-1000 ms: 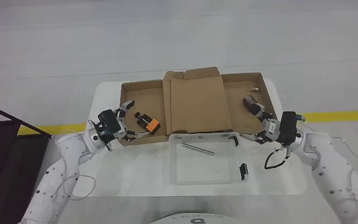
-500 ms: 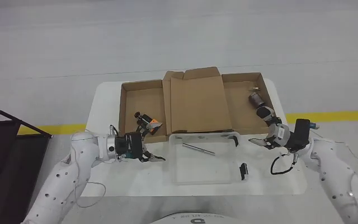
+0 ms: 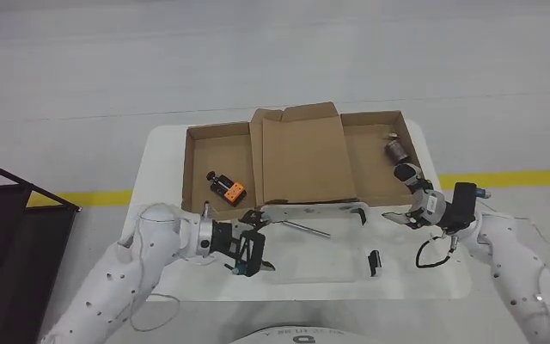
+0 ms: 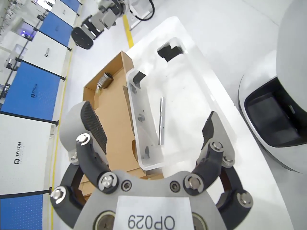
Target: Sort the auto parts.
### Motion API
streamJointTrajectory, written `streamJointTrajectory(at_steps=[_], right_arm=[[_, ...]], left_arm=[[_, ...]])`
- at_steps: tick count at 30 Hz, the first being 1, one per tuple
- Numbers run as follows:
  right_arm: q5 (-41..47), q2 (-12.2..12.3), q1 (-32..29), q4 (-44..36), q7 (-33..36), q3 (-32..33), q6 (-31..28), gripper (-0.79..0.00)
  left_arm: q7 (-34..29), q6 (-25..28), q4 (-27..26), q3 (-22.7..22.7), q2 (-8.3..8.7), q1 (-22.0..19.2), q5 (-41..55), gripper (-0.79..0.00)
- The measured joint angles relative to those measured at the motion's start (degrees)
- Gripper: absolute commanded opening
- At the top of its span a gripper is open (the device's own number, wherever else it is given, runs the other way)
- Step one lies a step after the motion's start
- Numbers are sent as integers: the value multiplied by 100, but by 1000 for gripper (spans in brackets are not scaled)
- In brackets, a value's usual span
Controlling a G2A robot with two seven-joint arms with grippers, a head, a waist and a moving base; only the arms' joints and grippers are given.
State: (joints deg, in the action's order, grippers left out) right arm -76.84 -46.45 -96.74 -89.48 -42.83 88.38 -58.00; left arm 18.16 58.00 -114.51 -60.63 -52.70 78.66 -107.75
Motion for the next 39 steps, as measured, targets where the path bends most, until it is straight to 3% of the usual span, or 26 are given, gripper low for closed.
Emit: streamJointTrajectory(at_steps=[6,9,15,28,32,39], right_arm=[[0,0,0,0,0,0,0,0],[0,0,0,0,0,0,0,0],[0,0,0,0,0,0,0,0],[0,0,0,0,0,0,0,0],[0,0,0,0,0,0,0,0],[0,0,0,0,0,0,0,0]], left_arm=[[-1474,-67,574,1136,-354,-1004,933,0],[-2023,-147,746,1564,-518,-1285,1203,-95],[-2749,-202,1146,2113,-761,-1624,1746,-80],[-3408,-154,2209,2835,-1136,-2130,2222,-62],[-3545,-170,2528,3036,-1277,-2321,2344,-117],[-3834,-256,2981,3354,-1574,-2688,2691,-145]])
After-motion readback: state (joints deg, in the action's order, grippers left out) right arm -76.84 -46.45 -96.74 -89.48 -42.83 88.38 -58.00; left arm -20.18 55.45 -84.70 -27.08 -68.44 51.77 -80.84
